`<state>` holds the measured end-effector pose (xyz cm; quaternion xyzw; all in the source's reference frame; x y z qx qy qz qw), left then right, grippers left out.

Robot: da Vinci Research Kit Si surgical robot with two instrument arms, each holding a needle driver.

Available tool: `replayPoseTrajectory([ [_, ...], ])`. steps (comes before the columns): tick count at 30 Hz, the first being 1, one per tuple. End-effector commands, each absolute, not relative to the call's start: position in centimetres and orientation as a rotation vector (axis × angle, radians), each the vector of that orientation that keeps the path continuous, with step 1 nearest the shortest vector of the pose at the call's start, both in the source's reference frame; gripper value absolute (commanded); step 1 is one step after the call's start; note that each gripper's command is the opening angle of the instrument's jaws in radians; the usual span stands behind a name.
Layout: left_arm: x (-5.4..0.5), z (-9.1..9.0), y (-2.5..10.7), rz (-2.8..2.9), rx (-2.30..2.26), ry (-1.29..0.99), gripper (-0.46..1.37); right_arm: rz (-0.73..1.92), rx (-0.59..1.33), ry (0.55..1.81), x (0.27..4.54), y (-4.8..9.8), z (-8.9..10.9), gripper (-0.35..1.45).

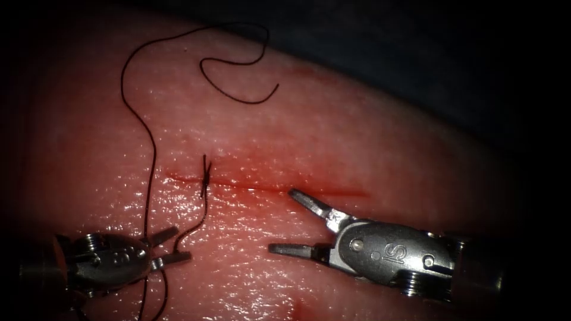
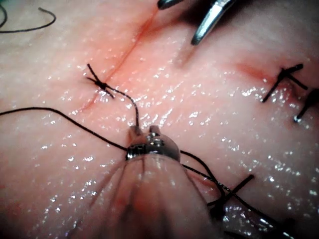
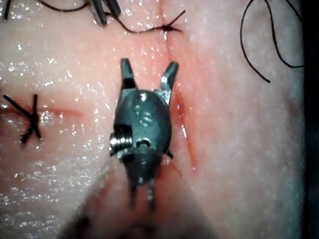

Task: Wound Closure
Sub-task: Pick up the remaining suture tail with the left grippers, then snip the short end with the right tool.

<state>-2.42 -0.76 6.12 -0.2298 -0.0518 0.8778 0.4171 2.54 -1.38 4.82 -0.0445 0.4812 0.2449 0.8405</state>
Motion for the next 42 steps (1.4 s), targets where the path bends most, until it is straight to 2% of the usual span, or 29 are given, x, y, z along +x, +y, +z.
replayPoseTrajectory([
  [1, -2.42, 6.13, -0.76, 2.207, -0.582, -0.138, -0.09, 0.520, -0.095, 1.016, 2.55, -1.38, 4.81, 0.84],
  [8, -2.35, 6.24, -0.78, 2.197, -0.585, -0.142, -0.14, 0.526, -0.091, 1.014, 2.63, -1.40, 4.75, 0.86],
  [10, -2.33, 6.26, -0.78, 2.196, -0.589, -0.158, -0.35, 0.528, -0.088, 1.014, 2.65, -1.40, 4.72, 0.86],
  [24, -2.37, 6.03, -0.54, 2.134, -0.615, -0.209, -0.35, 0.467, -0.072, 1.052, 2.63, -1.40, 4.76, 0.83],
  [29, -2.37, 5.94, -0.46, 2.154, -0.623, -0.200, -0.35, 0.349, -0.113, 1.088, 2.64, -1.41, 4.88, 0.94],
  [30, -2.37, 5.93, -0.45, 2.157, -0.627, -0.199, -0.35, 0.307, -0.149, 1.097, 2.66, -1.42, 4.91, 1.02],
  [32, -2.37, 5.90, -0.44, 2.158, -0.635, -0.200, -0.35, 0.275, -0.191, 1.109, 2.69, -1.42, 4.95, 1.08],
  [42, -2.42, 5.65, -0.32, 2.137, -0.683, -0.187, -0.35, 0.222, -0.235, 1.161, 2.89, -1.39, 5.05, 1.09],
])
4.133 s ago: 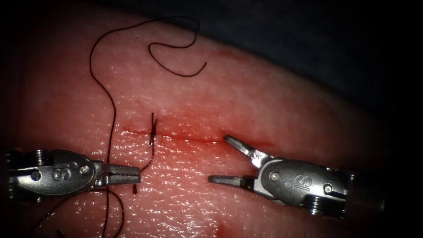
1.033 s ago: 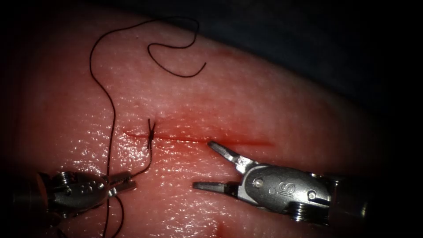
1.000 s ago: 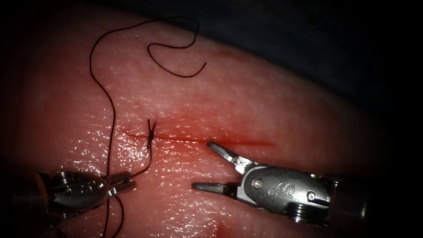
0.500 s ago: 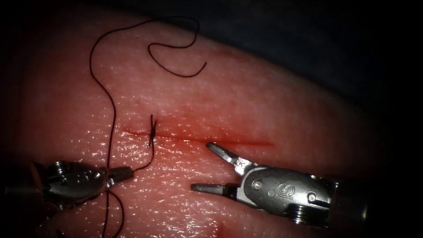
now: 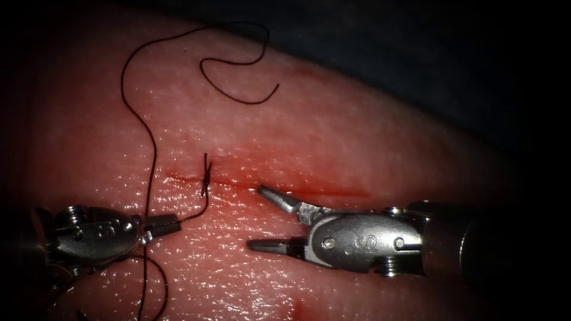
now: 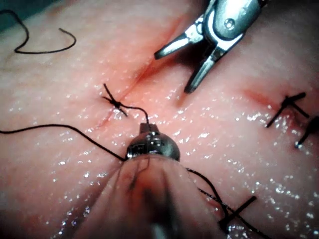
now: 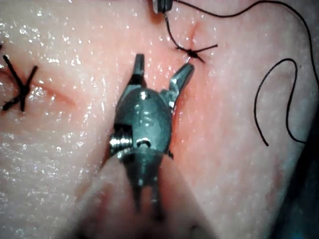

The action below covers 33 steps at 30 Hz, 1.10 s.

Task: Wound Closure
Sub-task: Snip the short end with the right tool.

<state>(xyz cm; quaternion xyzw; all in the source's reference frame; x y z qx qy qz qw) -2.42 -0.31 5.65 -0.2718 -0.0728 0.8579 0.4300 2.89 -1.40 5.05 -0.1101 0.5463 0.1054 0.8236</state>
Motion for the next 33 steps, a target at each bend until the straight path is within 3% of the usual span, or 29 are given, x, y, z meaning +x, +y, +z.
replayPoseTrajectory([
  [1, -2.42, 5.62, -0.30, 2.137, -0.686, -0.188, -0.35, 0.218, -0.243, 1.162, 2.91, -1.39, 5.07, 1.10],
  [33, -2.56, 5.50, -0.24, 2.149, -0.728, -0.158, -0.35, 0.124, -0.287, 1.392, 3.55, -1.21, 5.65, 1.11],
])
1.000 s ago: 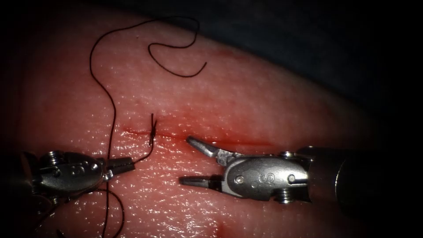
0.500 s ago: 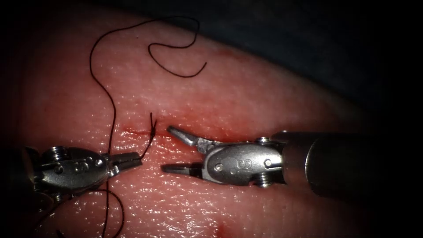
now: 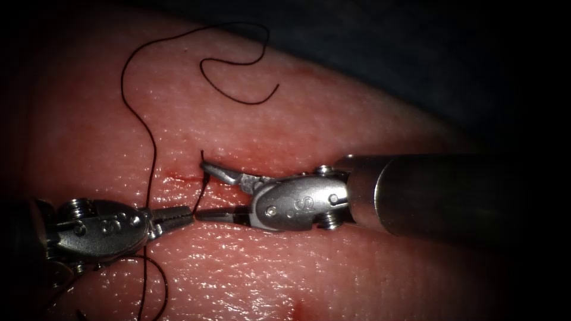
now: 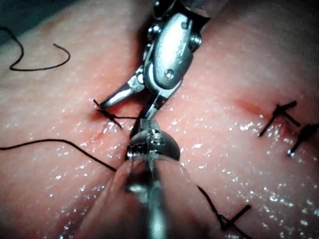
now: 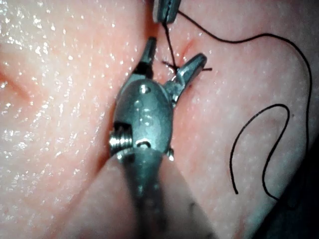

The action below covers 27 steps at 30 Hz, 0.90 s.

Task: Wound Closure
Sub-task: Snip the short end with the right tool.

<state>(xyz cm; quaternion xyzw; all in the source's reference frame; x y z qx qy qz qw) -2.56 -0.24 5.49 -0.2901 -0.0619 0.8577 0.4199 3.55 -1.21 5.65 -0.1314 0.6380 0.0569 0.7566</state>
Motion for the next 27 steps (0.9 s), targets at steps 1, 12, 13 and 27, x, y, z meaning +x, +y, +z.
replayPoseTrajectory([
  [1, -2.56, 5.50, -0.24, 2.149, -0.727, -0.158, -0.35, 0.125, -0.289, 1.394, 3.56, -1.21, 5.65, 1.11],
  [12, -2.59, 5.49, -0.25, 2.152, -0.726, -0.154, -0.35, 0.102, -0.286, 1.429, 3.80, -1.22, 5.75, 1.09],
  [13, -2.59, 5.49, -0.25, 2.152, -0.727, -0.157, -0.35, 0.099, -0.286, 1.434, 3.83, -1.22, 5.77, 1.09],
  [27, -2.63, 5.48, -0.28, 2.154, -0.727, -0.158, -0.35, 0.094, -0.285, 1.440, 3.96, -1.22, 5.80, 1.04],
])
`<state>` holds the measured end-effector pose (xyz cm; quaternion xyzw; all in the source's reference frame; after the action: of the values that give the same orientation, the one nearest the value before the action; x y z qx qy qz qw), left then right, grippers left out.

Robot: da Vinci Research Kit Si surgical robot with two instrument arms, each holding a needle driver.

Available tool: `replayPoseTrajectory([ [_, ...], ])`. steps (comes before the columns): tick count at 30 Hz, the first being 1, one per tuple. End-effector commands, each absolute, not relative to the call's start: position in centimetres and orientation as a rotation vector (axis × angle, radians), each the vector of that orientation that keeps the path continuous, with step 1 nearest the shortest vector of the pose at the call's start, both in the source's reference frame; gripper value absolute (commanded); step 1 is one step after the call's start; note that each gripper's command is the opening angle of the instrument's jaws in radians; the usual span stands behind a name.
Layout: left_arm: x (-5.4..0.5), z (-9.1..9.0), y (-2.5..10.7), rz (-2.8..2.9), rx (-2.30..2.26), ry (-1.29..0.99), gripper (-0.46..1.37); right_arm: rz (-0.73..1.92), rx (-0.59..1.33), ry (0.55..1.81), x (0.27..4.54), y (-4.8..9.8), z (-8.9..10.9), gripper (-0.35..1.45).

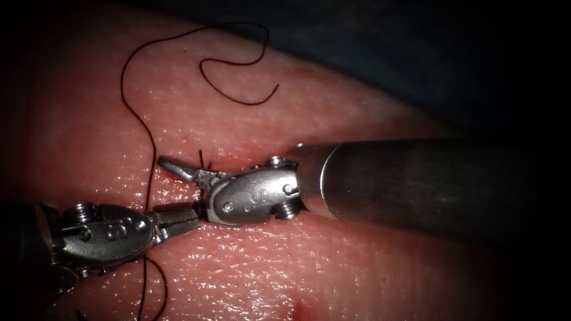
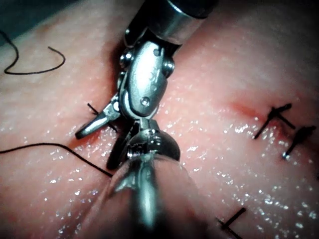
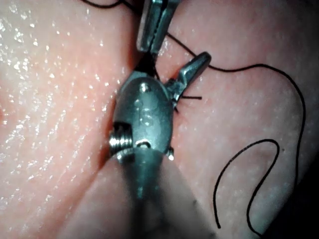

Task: Wound Closure
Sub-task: Snip the short end with the right tool.

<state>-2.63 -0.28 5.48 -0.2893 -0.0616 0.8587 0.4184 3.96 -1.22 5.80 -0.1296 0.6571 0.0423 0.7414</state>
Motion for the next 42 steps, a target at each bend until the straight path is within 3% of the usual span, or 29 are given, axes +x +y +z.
replayPoseTrajectory([
  [1, -2.63, 5.48, -0.28, 2.160, -0.728, -0.156, -0.35, 0.093, -0.285, 1.440, 3.96, -1.22, 5.81, 1.01],
  [6, -2.63, 5.48, -0.28, 2.160, -0.728, -0.155, -0.35, 0.096, -0.283, 1.442, 3.98, -1.24, 5.82, 0.69],
  [7, -2.63, 5.48, -0.28, 2.160, -0.728, -0.155, -0.35, 0.097, -0.276, 1.448, 3.99, -1.25, 5.82, 0.35],
  [8, -2.63, 5.48, -0.28, 2.160, -0.728, -0.155, -0.35, 0.099, -0.269, 1.453, 4.00, -1.25, 5.82, 0.18],
  [9, -2.63, 5.48, -0.29, 2.160, -0.728, -0.154, -0.35, 0.092, -0.263, 1.463, 4.00, -1.25, 5.83, -0.16],
  [10, -2.63, 5.49, -0.29, 2.160, -0.729, -0.157, -0.35, 0.087, -0.259, 1.469, 4.01, -1.25, 5.83, -0.35],
  [16, -2.63, 5.49, -0.29, 2.160, -0.730, -0.160, -0.35, 0.070, -0.230, 1.401, 4.08, -1.24, 5.90, -0.35],
  [25, -2.61, 5.47, -0.28, 2.167, -0.734, -0.166, -0.35, 0.079, -0.217, 1.401, 4.04, -1.24, 5.89, -0.35],
  [26, -2.61, 5.46, -0.27, 2.167, -0.735, -0.169, -0.35, 0.094, -0.214, 1.407, 4.02, -1.25, 5.87, -0.23],
  [28, -2.59, 5.44, -0.25, 2.167, -0.736, -0.175, -0.35, 0.109, -0.220, 1.413, 3.97, -1.27, 5.84, 0.42],
  [31, -2.54, 5.40, -0.22, 2.164, -0.743, -0.187, -0.35, 0.125, -0.227, 1.402, 3.88, -1.28, 5.78, 0.82],
  [35, -2.47, 5.34, -0.15, 2.169, -0.743, -0.176, -0.35, 0.165, -0.258, 1.396, 3.71, -1.26, 5.69, 1.04],
  [42, -2.31, 5.25, -0.01, 2.154, -0.768, -0.157, -0.35, 0.217, -0.293, 1.386, 3.42, -1.21, 5.57, 1.11],
])
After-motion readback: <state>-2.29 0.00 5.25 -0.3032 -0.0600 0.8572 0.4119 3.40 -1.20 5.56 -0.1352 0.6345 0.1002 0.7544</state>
